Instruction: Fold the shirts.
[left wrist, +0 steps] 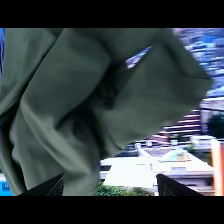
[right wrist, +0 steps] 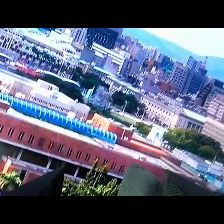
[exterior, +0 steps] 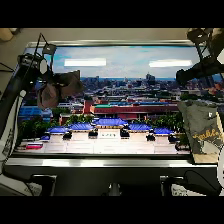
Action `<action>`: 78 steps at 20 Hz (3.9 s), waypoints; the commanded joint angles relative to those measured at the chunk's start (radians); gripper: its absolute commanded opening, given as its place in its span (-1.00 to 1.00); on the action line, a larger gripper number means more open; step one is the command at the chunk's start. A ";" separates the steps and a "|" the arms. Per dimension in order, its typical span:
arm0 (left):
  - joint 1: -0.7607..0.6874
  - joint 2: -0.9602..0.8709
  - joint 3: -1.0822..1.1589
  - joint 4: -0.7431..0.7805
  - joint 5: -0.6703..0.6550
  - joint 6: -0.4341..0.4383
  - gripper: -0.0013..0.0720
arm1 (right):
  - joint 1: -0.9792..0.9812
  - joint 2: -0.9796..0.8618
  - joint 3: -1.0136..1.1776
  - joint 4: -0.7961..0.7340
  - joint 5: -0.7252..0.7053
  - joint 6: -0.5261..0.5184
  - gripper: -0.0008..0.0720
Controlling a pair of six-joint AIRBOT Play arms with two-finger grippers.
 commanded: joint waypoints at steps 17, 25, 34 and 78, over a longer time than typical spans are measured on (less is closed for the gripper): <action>-0.209 0.323 0.283 -0.275 0.345 0.069 -0.90 | 0.001 0.249 0.011 0.105 -0.276 -0.118 0.88; -0.510 0.538 0.187 -0.270 0.219 0.069 -0.90 | 0.001 0.579 0.011 0.015 -0.104 -0.109 0.88; -0.500 0.357 -0.519 -0.274 0.218 0.012 -0.90 | 0.001 0.277 -0.314 0.100 0.248 -0.083 0.88; -0.566 0.468 -1.014 -0.771 0.214 0.085 0.52 | 0.001 0.112 -0.823 0.343 0.153 -0.217 0.89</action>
